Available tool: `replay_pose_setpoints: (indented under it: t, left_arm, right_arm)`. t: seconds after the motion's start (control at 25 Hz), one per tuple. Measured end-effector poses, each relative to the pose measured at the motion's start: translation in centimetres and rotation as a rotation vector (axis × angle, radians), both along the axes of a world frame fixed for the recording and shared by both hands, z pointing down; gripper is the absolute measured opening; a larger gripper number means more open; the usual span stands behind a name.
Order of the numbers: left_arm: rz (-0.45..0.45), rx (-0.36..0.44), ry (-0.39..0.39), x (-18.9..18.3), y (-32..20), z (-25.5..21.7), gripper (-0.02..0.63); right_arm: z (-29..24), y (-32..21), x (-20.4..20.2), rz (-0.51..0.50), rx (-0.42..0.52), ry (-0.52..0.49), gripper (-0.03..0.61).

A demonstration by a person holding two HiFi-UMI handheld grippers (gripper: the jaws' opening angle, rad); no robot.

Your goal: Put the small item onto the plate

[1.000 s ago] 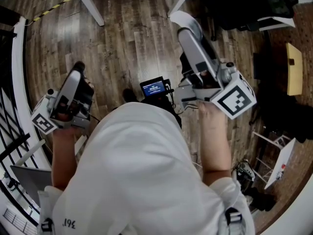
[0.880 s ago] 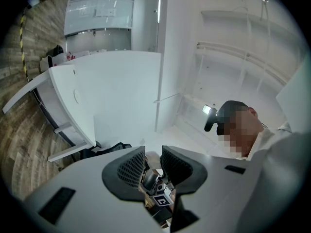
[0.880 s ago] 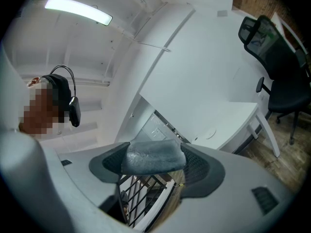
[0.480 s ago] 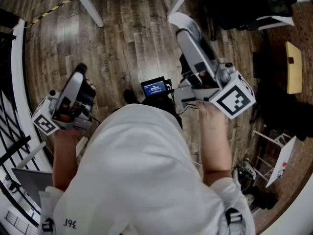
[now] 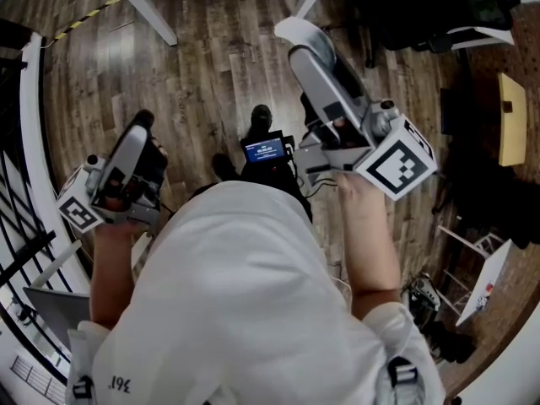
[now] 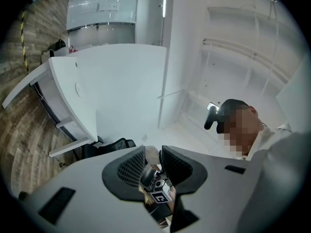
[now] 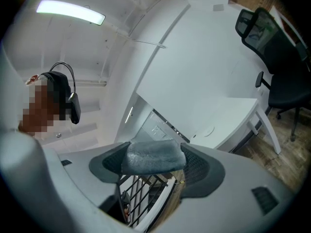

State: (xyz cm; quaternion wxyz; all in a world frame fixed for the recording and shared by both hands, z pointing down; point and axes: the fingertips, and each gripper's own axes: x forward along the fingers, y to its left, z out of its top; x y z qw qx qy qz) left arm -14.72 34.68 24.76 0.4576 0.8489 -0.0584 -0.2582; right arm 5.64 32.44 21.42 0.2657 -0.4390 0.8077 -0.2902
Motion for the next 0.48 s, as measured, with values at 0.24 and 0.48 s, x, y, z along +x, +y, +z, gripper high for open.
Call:
replay_pose_setpoints:
  t: [0.24, 0.48]
  left_arm:
    - [-0.048, -0.004, -0.026, 4.0, -4.2, -0.2, 0.097]
    - [-0.085, -0.007, -0.038, 9.8, -9.9, -0.5, 0.097]
  right_arm:
    - [1.6, -5.8, 3.2, -0.060, -0.020, -0.041, 0.318]
    - [2.1, -12.4, 7.8, -0.111, -0.037, -0.043, 0.318]
